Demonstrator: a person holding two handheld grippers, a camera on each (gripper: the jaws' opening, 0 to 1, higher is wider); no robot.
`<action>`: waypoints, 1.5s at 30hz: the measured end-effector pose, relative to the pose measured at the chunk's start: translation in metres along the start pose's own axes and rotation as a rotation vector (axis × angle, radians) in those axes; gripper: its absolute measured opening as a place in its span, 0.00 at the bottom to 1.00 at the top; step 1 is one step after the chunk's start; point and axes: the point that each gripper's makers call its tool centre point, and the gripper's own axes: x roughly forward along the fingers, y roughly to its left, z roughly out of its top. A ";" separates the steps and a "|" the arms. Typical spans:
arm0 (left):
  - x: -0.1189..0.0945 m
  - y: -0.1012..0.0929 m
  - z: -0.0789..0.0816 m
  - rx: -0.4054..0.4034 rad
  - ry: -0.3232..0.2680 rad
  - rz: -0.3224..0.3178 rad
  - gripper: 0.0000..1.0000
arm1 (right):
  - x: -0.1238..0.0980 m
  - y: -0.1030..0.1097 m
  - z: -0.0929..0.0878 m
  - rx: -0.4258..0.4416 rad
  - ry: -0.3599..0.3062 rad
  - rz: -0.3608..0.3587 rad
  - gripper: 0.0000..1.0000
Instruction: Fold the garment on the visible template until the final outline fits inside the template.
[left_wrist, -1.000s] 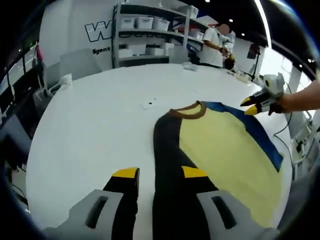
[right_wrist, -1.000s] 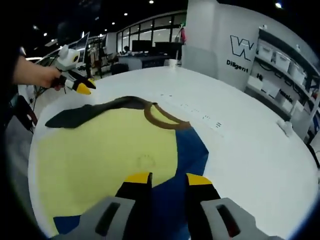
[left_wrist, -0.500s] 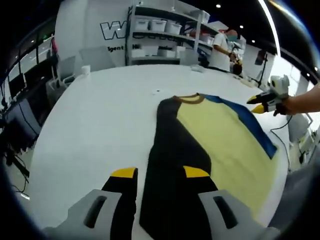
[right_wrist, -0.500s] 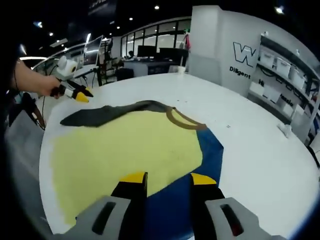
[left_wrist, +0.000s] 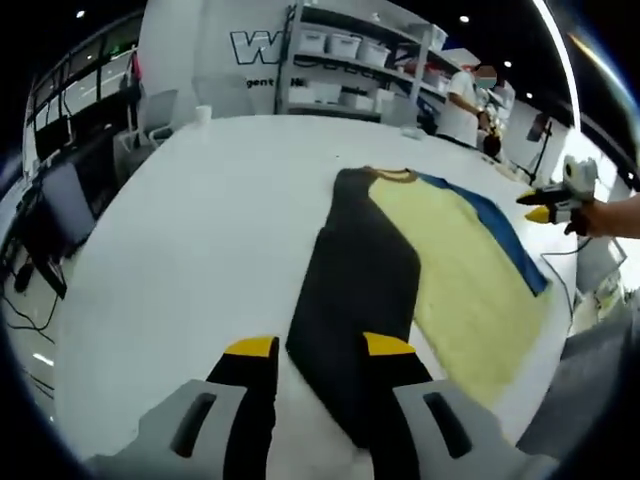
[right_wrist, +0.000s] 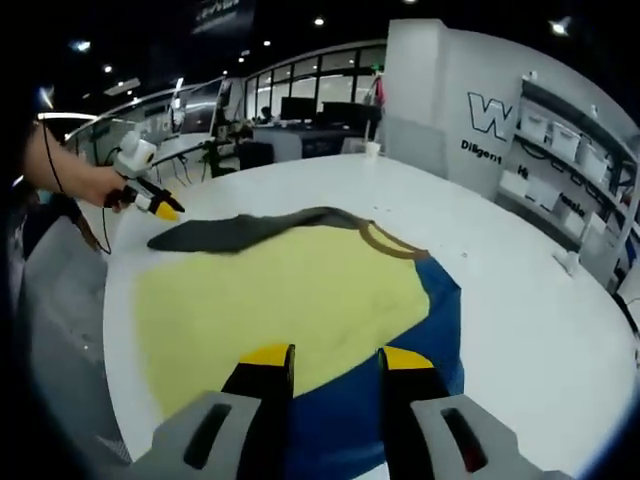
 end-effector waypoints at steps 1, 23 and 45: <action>0.000 0.000 -0.003 -0.012 0.002 0.000 0.29 | -0.001 0.001 0.000 0.001 -0.002 -0.001 0.28; -0.003 -0.005 -0.020 -0.087 0.025 0.015 0.01 | -0.033 0.012 -0.001 -0.002 -0.008 -0.033 0.27; 0.025 -0.060 -0.006 0.287 0.051 -0.053 0.02 | -0.037 0.019 -0.002 0.000 -0.016 -0.026 0.26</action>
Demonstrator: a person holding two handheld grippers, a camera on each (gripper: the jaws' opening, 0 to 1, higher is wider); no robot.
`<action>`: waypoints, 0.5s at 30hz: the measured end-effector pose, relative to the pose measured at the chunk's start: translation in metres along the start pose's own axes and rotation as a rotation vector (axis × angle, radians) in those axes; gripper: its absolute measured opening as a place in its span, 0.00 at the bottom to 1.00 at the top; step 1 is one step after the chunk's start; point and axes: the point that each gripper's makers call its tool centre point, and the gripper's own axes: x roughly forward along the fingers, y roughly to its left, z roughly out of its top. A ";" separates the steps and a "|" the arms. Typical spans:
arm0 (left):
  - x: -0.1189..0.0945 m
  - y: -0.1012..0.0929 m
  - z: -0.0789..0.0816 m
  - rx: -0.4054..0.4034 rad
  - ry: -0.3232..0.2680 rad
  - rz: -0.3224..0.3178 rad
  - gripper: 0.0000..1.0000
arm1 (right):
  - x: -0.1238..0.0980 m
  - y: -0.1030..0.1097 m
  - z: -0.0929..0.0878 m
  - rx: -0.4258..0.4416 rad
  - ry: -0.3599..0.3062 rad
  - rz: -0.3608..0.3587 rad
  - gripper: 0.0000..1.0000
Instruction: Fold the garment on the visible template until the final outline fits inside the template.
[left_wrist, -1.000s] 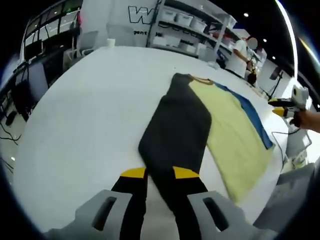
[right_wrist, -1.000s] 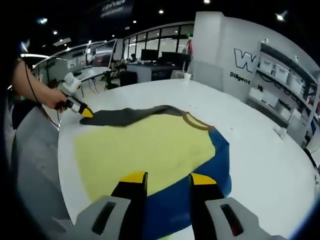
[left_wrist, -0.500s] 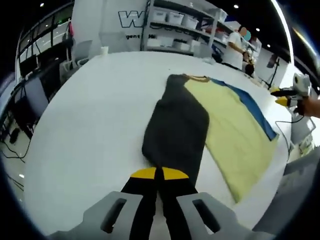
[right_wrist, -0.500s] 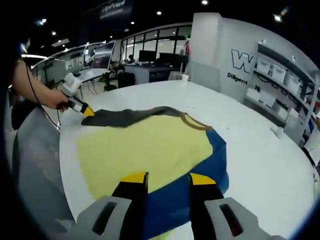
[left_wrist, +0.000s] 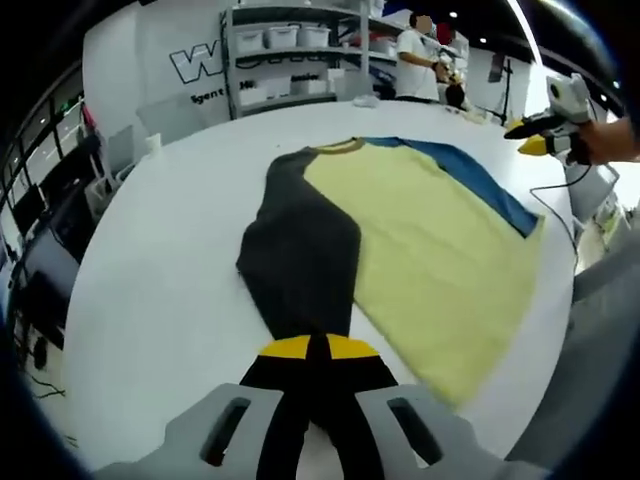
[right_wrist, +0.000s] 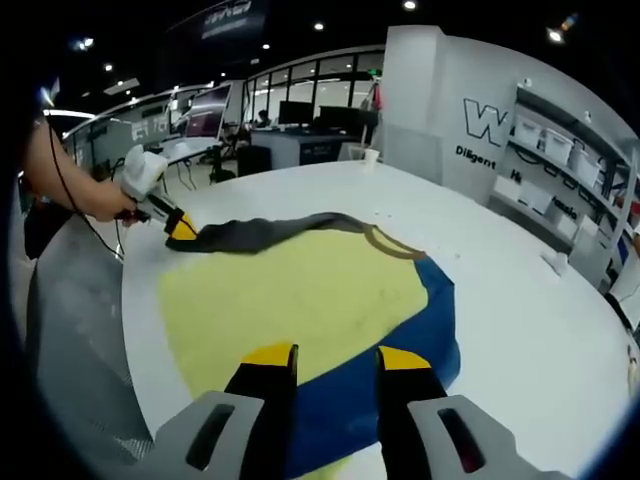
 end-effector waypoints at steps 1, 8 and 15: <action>0.001 -0.005 -0.001 0.004 0.003 -0.010 0.02 | 0.000 0.000 0.000 0.001 -0.001 0.001 0.26; 0.001 -0.015 -0.008 -0.009 -0.002 -0.042 0.08 | 0.002 0.000 -0.001 0.010 -0.004 -0.001 0.26; -0.019 0.019 0.000 -0.076 -0.090 0.086 0.15 | 0.003 0.000 -0.003 0.014 -0.004 0.002 0.26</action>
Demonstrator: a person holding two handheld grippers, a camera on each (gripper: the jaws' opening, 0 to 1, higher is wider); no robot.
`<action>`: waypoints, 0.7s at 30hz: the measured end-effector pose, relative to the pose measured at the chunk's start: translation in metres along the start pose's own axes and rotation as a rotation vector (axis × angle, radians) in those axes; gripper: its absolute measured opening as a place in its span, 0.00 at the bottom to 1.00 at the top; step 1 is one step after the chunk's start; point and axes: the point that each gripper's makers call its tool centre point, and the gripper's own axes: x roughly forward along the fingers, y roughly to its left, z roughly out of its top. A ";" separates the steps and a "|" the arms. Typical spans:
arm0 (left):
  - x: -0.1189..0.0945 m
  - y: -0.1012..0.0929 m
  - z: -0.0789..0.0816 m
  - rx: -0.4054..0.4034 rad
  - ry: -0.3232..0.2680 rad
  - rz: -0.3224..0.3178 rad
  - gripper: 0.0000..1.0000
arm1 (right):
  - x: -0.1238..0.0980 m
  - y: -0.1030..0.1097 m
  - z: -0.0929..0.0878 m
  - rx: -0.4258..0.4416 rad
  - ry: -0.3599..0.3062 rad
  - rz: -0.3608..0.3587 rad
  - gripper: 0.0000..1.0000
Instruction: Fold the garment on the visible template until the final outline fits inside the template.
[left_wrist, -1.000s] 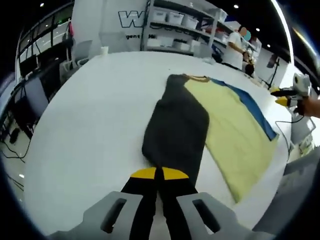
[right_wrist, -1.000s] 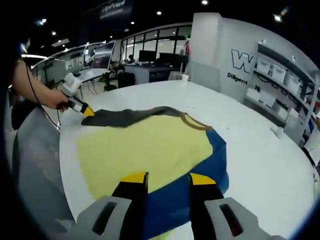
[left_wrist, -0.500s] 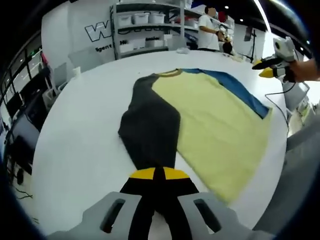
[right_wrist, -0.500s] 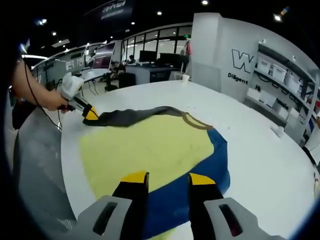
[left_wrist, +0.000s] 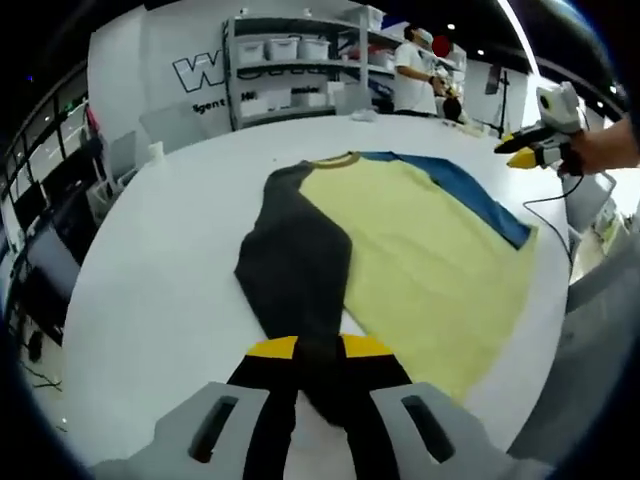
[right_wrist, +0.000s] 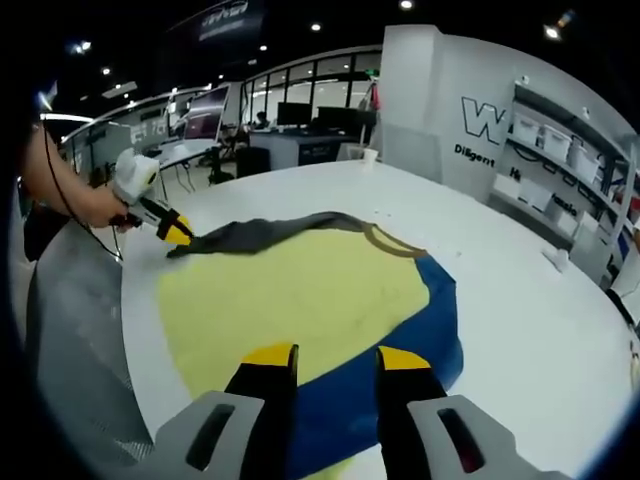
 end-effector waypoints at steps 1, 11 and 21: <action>0.000 0.004 0.000 -0.012 -0.001 0.008 0.16 | 0.000 0.000 0.000 -0.001 0.000 0.000 0.26; 0.010 -0.002 -0.025 -0.127 0.082 -0.063 0.21 | 0.000 0.001 -0.002 0.005 0.002 0.001 0.25; 0.008 -0.006 -0.025 -0.189 0.078 -0.082 0.06 | 0.000 0.001 -0.002 0.006 0.004 0.000 0.25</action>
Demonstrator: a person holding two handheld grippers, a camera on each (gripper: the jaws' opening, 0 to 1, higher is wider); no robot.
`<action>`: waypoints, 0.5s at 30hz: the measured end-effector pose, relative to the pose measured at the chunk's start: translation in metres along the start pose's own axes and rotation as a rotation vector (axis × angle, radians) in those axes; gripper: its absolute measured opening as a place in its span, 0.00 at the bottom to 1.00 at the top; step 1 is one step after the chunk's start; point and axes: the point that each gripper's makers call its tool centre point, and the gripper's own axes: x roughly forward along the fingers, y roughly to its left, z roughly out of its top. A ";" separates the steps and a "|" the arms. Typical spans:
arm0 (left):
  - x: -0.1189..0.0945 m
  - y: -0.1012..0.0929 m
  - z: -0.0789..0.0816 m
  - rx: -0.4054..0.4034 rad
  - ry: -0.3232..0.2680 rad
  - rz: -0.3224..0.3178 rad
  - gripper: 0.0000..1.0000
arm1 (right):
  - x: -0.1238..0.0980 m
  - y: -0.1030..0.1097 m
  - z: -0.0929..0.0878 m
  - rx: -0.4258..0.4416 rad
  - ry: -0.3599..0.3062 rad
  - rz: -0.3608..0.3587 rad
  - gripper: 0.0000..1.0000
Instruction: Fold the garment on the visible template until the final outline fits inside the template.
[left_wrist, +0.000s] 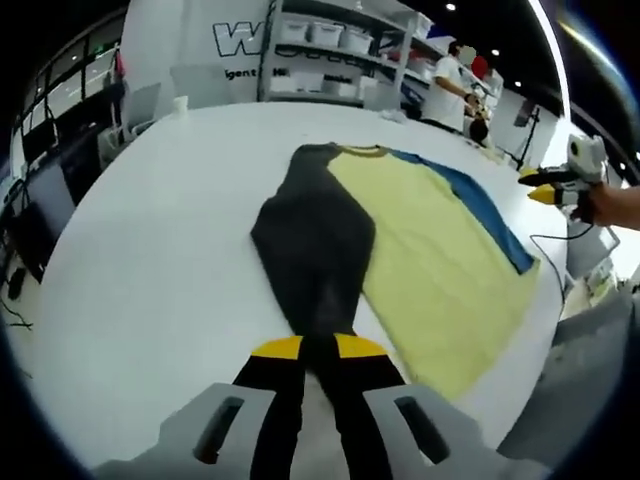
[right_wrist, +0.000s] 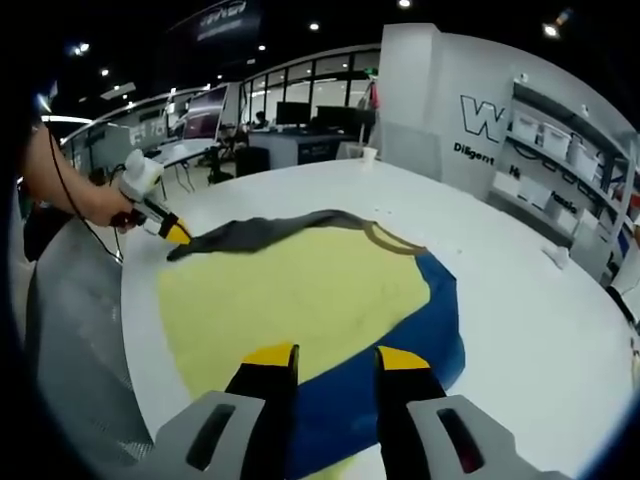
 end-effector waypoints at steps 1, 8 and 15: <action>-0.002 0.000 0.000 -0.005 0.001 0.001 0.05 | 0.000 0.000 0.000 -0.001 0.001 0.001 0.25; -0.008 0.004 -0.001 -0.052 -0.010 0.002 0.04 | 0.001 0.002 0.000 0.000 -0.001 0.004 0.25; -0.007 -0.003 -0.008 -0.072 0.004 -0.024 0.14 | 0.001 0.002 -0.001 0.001 0.002 0.004 0.24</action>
